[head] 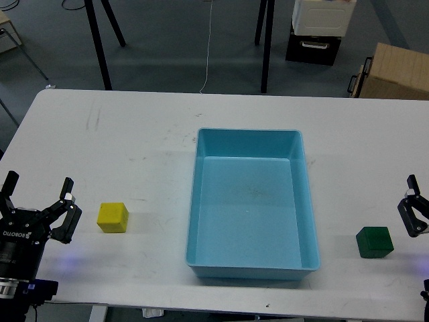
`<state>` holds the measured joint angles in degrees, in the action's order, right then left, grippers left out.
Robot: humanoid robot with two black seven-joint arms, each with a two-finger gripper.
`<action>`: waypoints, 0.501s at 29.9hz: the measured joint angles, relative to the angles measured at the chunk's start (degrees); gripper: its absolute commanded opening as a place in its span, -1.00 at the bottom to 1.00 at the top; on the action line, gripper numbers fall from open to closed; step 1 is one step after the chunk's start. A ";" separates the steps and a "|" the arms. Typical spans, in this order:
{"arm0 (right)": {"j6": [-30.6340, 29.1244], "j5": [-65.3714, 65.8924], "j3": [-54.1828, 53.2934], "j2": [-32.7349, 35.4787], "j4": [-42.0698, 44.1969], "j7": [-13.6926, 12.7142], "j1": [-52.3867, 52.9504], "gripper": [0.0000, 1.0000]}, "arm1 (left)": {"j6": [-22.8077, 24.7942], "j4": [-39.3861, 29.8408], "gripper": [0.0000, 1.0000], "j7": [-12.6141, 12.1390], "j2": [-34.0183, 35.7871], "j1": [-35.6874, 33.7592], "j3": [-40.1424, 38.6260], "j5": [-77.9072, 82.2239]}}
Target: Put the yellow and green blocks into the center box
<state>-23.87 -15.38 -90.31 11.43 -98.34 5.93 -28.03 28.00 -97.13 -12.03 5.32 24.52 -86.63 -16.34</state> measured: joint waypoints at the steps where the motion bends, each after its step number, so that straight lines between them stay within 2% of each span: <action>1: -0.31 0.00 -0.04 0.00 0.07 -0.01 0.06 1.00 | 0.00 0.00 1.00 0.00 0.05 0.00 0.06 0.00; 8: -0.20 0.21 -0.98 2.33 -0.08 -0.74 0.20 1.00 | 0.00 0.17 1.00 -0.02 0.46 -0.79 0.06 0.00; 11: 2.58 0.59 -1.34 9.29 -0.15 -2.13 0.74 1.00 | 0.01 0.21 1.00 0.03 0.48 -1.54 -0.16 0.00; 15: 8.23 2.28 -0.04 25.33 -0.03 -4.26 4.69 1.00 | 0.01 0.63 1.00 0.05 0.49 -3.01 0.16 0.07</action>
<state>-15.65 -13.10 -90.34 36.76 -98.37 1.66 -23.34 28.01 -96.50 -11.97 5.80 21.51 -86.46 -16.27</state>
